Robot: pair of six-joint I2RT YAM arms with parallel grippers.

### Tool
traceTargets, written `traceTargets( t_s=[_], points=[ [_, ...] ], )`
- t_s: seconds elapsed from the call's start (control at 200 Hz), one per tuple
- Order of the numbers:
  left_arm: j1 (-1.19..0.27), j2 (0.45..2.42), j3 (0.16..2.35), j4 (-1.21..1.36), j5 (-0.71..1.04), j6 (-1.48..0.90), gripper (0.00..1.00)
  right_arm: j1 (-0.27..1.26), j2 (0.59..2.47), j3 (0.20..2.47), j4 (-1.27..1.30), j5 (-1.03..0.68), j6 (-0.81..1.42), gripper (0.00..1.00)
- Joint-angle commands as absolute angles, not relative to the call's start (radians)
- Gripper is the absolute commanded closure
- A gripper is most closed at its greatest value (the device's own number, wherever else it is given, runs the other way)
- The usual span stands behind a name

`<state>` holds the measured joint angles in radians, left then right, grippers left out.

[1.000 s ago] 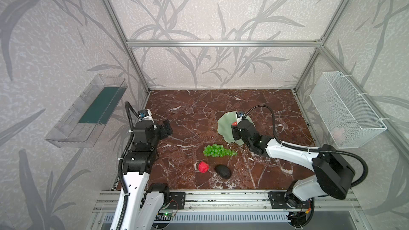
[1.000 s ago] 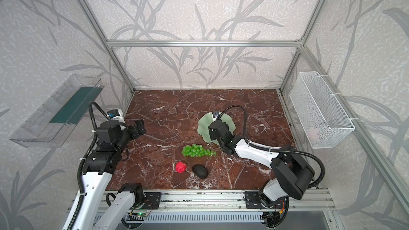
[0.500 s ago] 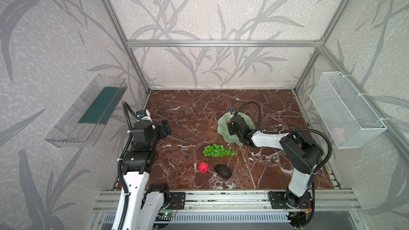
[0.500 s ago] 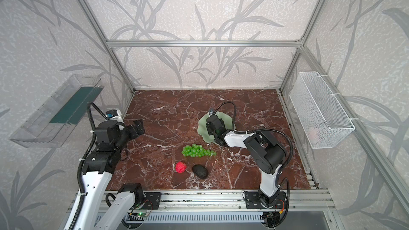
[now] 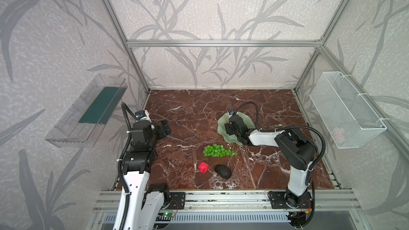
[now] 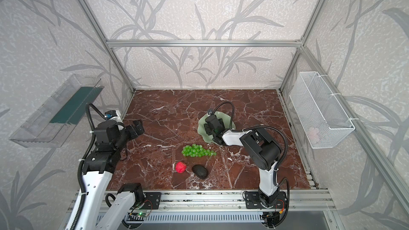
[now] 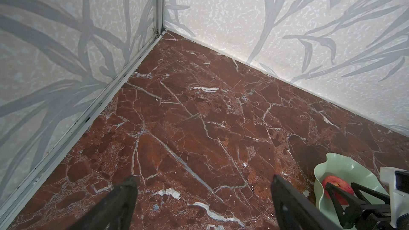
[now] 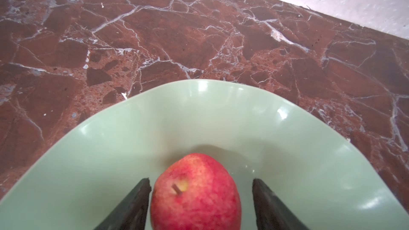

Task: Place and organize the fake fruits in the fruit bowl
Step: 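Carry the red apple into the green bowl and open the right gripper, then grasp the other red apple with the left gripper while the right gripper withdraws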

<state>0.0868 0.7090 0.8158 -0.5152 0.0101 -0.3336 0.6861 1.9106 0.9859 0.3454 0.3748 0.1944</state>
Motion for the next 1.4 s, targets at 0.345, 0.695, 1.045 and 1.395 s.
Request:
traceTargets(
  t_s=[0.345, 0.695, 1.045, 1.395],
  points=[
    [0.088, 0.752, 0.806, -0.555, 0.217, -0.378, 0.1, 0.679, 1.542, 0.864, 0.336, 0.315, 0.245, 0.06],
    [-0.201, 0.756, 0.722, -0.647, 0.224, -0.512, 0.13, 0.654, 1.293, 0.676, 0.344, 0.278, 0.358, 0.02],
    [-0.55, 0.797, 0.597, -0.661, 0.127, -0.65, 0.14, 0.645, 1.236, 0.584, 0.35, 0.314, 0.402, 0.02],
    [-0.785, 1.011, 0.583, -0.599, 0.088, -0.724, 0.14, 0.625, 1.226, 0.545, 0.374, 0.317, 0.414, 0.01]
  ],
)
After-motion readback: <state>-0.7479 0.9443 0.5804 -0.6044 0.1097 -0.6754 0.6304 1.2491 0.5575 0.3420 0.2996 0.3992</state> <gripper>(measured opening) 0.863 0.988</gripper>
